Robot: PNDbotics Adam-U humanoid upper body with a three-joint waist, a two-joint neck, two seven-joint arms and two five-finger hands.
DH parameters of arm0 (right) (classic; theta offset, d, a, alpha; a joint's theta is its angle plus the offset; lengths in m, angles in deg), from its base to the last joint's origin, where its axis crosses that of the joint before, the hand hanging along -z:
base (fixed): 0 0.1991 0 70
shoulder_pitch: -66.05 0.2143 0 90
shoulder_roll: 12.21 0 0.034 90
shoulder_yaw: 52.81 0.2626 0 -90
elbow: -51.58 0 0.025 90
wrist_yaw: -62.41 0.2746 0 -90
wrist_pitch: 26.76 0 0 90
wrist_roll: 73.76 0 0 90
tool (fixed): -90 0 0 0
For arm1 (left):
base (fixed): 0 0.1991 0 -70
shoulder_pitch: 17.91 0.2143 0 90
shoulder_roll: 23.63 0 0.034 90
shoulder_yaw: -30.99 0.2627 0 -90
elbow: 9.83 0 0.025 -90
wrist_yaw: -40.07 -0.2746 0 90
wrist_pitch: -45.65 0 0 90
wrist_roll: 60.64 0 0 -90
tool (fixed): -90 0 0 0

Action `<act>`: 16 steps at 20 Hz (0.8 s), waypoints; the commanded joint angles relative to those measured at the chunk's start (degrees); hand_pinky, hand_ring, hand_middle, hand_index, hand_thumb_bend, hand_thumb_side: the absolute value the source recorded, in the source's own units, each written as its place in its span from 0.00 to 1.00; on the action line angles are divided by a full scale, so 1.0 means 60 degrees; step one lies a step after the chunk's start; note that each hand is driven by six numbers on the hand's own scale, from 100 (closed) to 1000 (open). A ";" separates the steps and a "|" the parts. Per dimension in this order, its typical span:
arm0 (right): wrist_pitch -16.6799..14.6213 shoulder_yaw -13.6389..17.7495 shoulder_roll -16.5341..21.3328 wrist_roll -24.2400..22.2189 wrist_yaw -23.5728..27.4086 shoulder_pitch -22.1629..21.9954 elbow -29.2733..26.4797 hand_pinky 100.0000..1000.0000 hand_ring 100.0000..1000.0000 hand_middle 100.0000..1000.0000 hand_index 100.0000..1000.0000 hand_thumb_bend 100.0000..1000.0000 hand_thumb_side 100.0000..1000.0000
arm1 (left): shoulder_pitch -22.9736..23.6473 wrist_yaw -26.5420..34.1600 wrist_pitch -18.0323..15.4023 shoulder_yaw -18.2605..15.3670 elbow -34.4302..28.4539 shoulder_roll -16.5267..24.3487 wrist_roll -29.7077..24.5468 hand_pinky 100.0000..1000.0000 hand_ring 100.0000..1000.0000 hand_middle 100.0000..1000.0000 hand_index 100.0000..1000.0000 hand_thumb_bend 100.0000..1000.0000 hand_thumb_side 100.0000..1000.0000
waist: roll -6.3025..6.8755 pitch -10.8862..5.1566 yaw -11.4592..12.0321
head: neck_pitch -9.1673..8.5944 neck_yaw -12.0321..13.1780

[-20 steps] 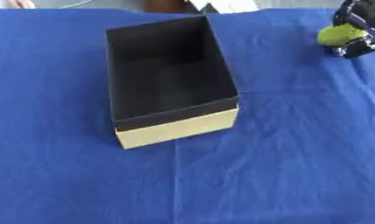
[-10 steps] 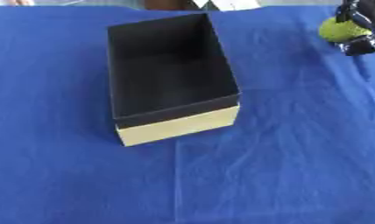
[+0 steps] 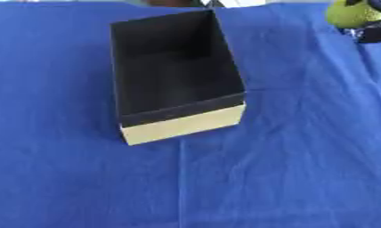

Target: Pick up objects on the table and place them in the box.

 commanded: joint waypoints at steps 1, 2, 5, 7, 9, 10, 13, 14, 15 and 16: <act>-0.0204 -0.0242 0.0434 -0.0326 0.0693 0.0162 -0.1344 0.70 0.53 0.40 0.45 0.20 0.00 | -0.0047 -0.0046 -0.0045 -0.0009 -0.0143 0.0161 -0.0018 0.43 0.65 0.62 0.63 0.90 0.71 | -0.0134 -0.0603 0.0037 | 0.0086 -0.0017; -0.0262 -0.0371 0.0369 -0.0457 0.0845 0.0240 -0.1691 0.70 0.52 0.40 0.46 0.17 0.00 | -0.0049 -0.0044 -0.0048 -0.0003 -0.0143 0.0158 -0.0025 0.43 0.65 0.62 0.63 0.89 0.71 | -0.0136 -0.0625 0.0053 | 0.0099 -0.0040; -0.0499 -0.0871 -0.0115 -0.0968 0.1268 0.0731 -0.2438 0.70 0.50 0.40 0.47 0.13 0.00 | -0.0048 -0.0033 -0.0058 0.0016 -0.0143 0.0146 -0.0050 0.43 0.65 0.62 0.63 0.89 0.71 | -0.0135 -0.0701 0.0096 | 0.0162 -0.0140; -0.0692 -0.1248 -0.0623 -0.1435 0.1526 0.1200 -0.2652 0.70 0.49 0.41 0.47 0.09 0.00 | -0.0051 -0.0027 -0.0067 0.0027 -0.0143 0.0139 -0.0064 0.43 0.65 0.62 0.63 0.89 0.71 | -0.0134 -0.0750 0.0127 | 0.0204 -0.0223; -0.0850 -0.1561 -0.1234 -0.1921 0.1777 0.1692 -0.2675 0.70 0.49 0.41 0.48 0.07 0.00 | -0.0052 -0.0021 -0.0075 0.0038 -0.0143 0.0127 -0.0077 0.43 0.65 0.62 0.63 0.89 0.71 | -0.0135 -0.0790 0.0146 | 0.0237 -0.0292; -0.0913 -0.1697 -0.1569 -0.2166 0.1893 0.1934 -0.2634 0.70 0.48 0.42 0.48 0.06 0.00 | -0.0056 -0.0019 -0.0082 0.0040 -0.0143 0.0120 -0.0081 0.43 0.65 0.62 0.63 0.89 0.71 | -0.0137 -0.0808 0.0157 | 0.0248 -0.0325; -0.0972 -0.1919 -0.2619 -0.2734 0.2019 0.2469 -0.2499 0.69 0.48 0.42 0.48 0.05 0.00 | -0.0060 -0.0015 -0.0106 0.0032 -0.0143 0.0097 -0.0061 0.43 0.65 0.62 0.63 0.89 0.71 | -0.0142 -0.0845 0.0180 | 0.0274 -0.0365; -0.0948 -0.1948 -0.2905 -0.2855 0.1983 0.2559 -0.2469 0.69 0.47 0.42 0.48 0.05 0.00 | -0.0058 -0.0013 -0.0111 0.0026 -0.0143 0.0092 -0.0047 0.43 0.65 0.62 0.63 0.89 0.71 | -0.0142 -0.0850 0.0183 | 0.0278 -0.0359; -0.0905 -0.1984 -0.3235 -0.2968 0.1894 0.2617 -0.2438 0.69 0.47 0.42 0.48 0.05 0.00 | -0.0056 -0.0011 -0.0117 0.0016 -0.0143 0.0088 -0.0021 0.43 0.65 0.62 0.63 0.89 0.71 | -0.0142 -0.0856 0.0195 | 0.0285 -0.0346; -0.0868 -0.2022 -0.3504 -0.3059 0.1777 0.2653 -0.2405 0.68 0.47 0.42 0.49 0.04 0.00 | -0.0052 -0.0010 -0.0124 0.0005 -0.0143 0.0088 0.0009 0.43 0.65 0.62 0.63 0.89 0.71 | -0.0141 -0.0860 0.0203 | 0.0293 -0.0335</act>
